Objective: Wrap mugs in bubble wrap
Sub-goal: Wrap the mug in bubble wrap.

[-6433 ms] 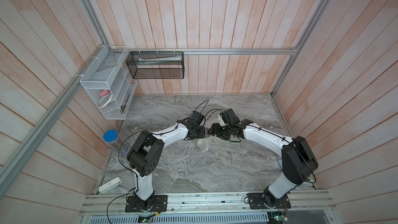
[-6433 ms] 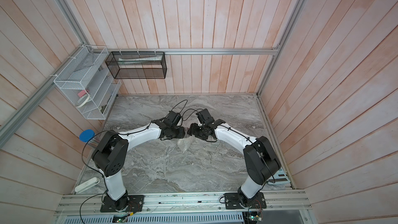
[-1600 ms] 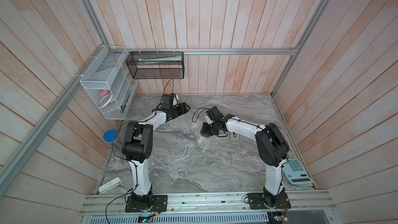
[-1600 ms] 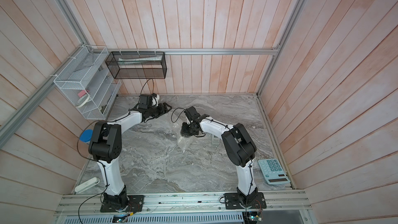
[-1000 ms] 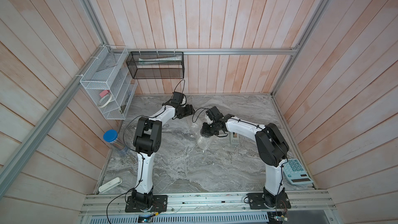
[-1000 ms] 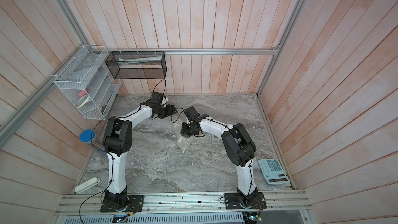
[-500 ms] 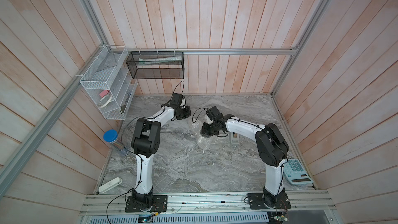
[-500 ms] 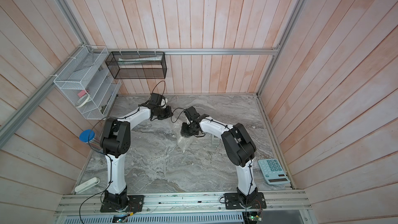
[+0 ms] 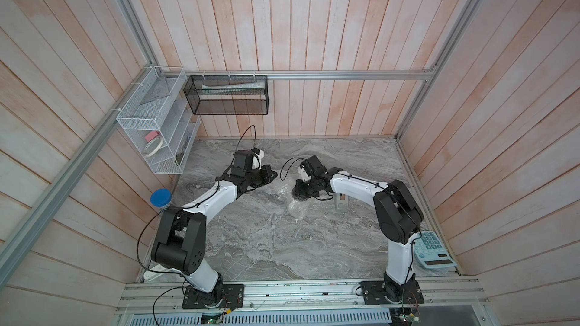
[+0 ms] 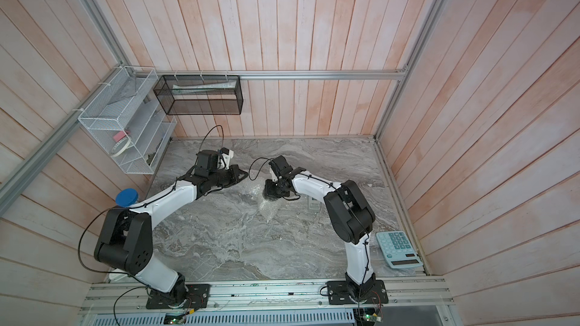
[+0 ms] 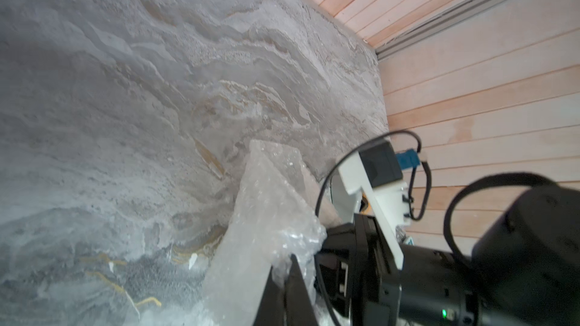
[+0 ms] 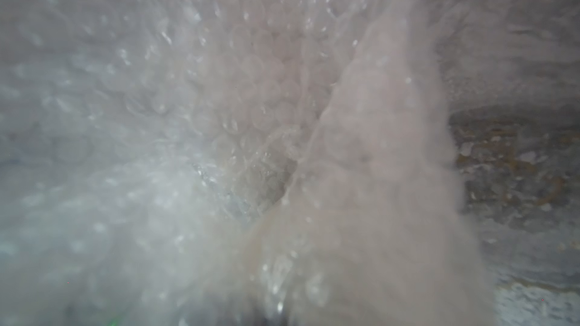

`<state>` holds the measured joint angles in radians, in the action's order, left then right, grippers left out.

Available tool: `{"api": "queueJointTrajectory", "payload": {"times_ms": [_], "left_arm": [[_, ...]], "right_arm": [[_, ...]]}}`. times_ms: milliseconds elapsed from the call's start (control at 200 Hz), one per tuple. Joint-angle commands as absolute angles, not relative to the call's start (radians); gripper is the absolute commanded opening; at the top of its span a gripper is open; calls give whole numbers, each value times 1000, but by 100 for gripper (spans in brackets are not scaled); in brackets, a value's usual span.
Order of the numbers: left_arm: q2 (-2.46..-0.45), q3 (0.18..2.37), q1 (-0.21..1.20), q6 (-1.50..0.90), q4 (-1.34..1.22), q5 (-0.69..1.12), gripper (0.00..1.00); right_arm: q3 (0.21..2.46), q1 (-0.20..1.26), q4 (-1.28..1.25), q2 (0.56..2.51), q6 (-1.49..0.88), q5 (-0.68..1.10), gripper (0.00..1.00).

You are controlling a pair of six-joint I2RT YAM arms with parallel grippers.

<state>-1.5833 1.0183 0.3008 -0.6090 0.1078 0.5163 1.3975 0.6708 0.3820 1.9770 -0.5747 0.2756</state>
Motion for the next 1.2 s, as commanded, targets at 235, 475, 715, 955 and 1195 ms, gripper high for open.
{"api": "queueJointTrajectory", "payload": {"times_ms": [235,475,715,955,1195], "left_arm": [[-1353,853,366,-643,79,508,0],[-1305,832,413,-629,109,402,0],[-1391,840,552,-636,28,378,0],[-1471,837,561,-646,-35,357,0],[-1494,847,558,-651,-46,290,0]], "right_arm": [[1404,675,405,1956,-483,387,0],[1480,710,426,1982,-467,416,0],[1515,724,436,2012,-485,407,0],[1469,712,433,2021,-510,411,0],[1404,706,392,1995,-529,415,0]]}}
